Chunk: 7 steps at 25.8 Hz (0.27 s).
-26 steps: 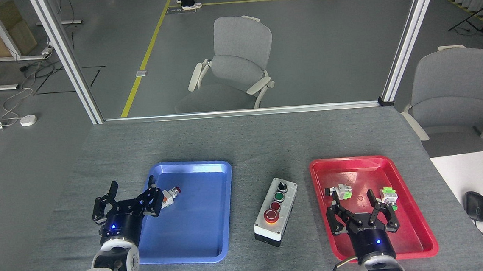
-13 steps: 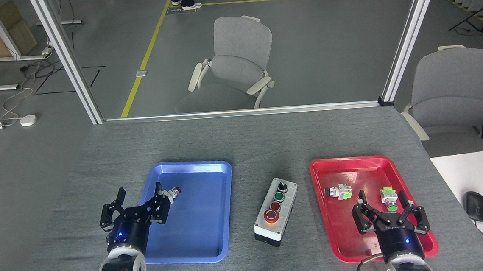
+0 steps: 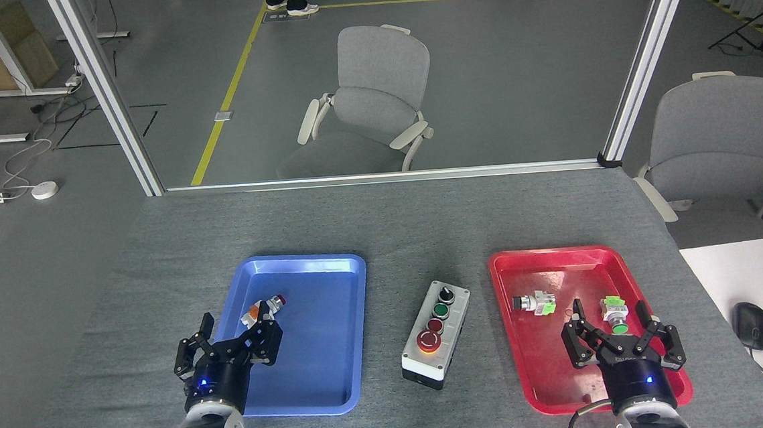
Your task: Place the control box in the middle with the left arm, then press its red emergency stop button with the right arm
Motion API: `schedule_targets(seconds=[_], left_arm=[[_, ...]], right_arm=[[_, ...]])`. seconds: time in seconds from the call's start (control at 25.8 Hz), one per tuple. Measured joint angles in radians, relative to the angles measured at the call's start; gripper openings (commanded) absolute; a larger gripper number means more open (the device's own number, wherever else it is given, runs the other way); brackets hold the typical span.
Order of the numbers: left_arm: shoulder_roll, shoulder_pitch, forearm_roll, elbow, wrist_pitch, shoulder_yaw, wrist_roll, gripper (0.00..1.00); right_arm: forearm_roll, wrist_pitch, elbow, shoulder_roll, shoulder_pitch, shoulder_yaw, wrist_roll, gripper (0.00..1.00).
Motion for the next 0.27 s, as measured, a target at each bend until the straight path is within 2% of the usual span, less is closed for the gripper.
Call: schedule_targets(seconds=[0.27], left_arm=[[-0.001,0.0,0.001,0.001,0.001,0.0,0.0,0.99]], right_arm=[[-0.001,0.0,0.0,0.001,0.0,0.0,-0.006,0.98]])
